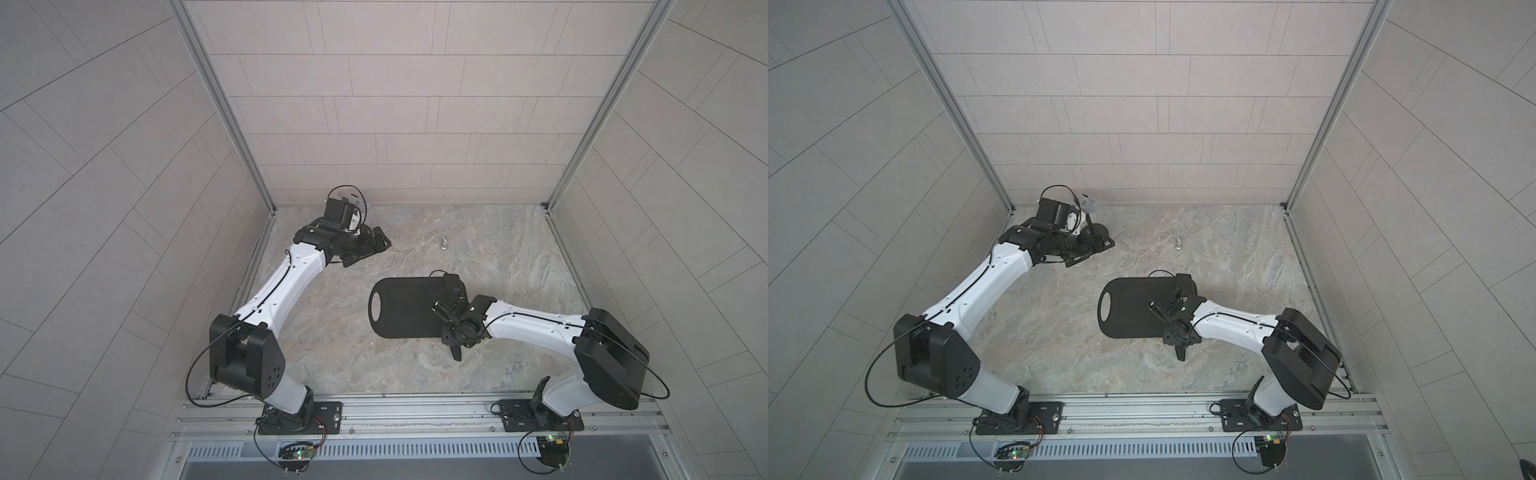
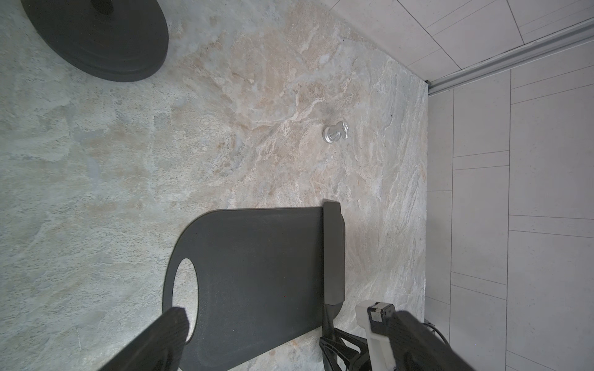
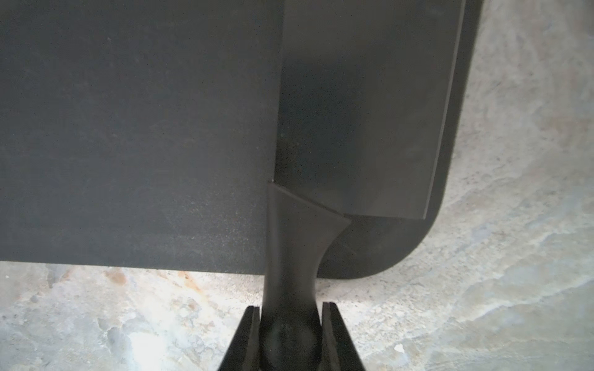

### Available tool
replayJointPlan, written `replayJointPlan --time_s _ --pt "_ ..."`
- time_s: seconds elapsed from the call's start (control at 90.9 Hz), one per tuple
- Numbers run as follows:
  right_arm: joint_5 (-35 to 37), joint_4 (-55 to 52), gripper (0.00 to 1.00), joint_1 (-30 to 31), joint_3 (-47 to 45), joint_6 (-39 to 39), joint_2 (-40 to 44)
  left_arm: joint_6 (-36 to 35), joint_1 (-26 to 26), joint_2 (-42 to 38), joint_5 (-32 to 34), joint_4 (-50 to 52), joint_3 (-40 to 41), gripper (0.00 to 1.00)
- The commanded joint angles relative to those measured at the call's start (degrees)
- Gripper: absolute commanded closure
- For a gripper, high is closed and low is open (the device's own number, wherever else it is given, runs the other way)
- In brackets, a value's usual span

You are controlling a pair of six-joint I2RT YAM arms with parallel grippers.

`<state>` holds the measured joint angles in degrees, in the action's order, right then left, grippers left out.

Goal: Align the knife with the edge of the cutting board
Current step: Adjust the knife at the edge of the cutting board.

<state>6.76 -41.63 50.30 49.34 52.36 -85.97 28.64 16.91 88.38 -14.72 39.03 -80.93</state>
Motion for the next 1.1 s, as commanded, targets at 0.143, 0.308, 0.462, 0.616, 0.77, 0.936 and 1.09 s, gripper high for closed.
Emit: replayJointPlan --time_s 0.143,0.308,0.462,0.616,0.77,0.936,1.09 --pt "1.41 -0.53 0.93 0.83 -2.47 2.12 3.11 -1.25 0.40 0.04 0.83 0.36 0.68 0.00" --pt "1.11 -0.17 0.93 1.16 -3.13 2.47 3.27 -1.38 0.52 0.27 1.13 0.53 0.68 0.00" --pt "1.05 0.31 0.90 1.59 -3.56 2.76 2.93 -1.50 0.80 0.17 1.64 0.67 0.59 0.00" --pt "1.09 0.63 0.81 1.79 -4.09 2.97 3.00 -1.70 0.76 0.25 1.87 0.79 0.59 0.00" --pt "1.06 0.78 0.68 1.89 -4.50 2.99 3.18 -1.81 0.81 0.23 1.96 0.88 0.59 0.00" --pt "0.97 0.97 0.59 2.08 -4.85 2.96 3.27 -1.92 0.87 0.25 2.20 0.96 0.51 0.00" --pt "1.08 1.57 0.61 2.50 -5.57 3.15 3.60 -2.01 1.00 0.34 2.54 1.05 0.51 0.00"
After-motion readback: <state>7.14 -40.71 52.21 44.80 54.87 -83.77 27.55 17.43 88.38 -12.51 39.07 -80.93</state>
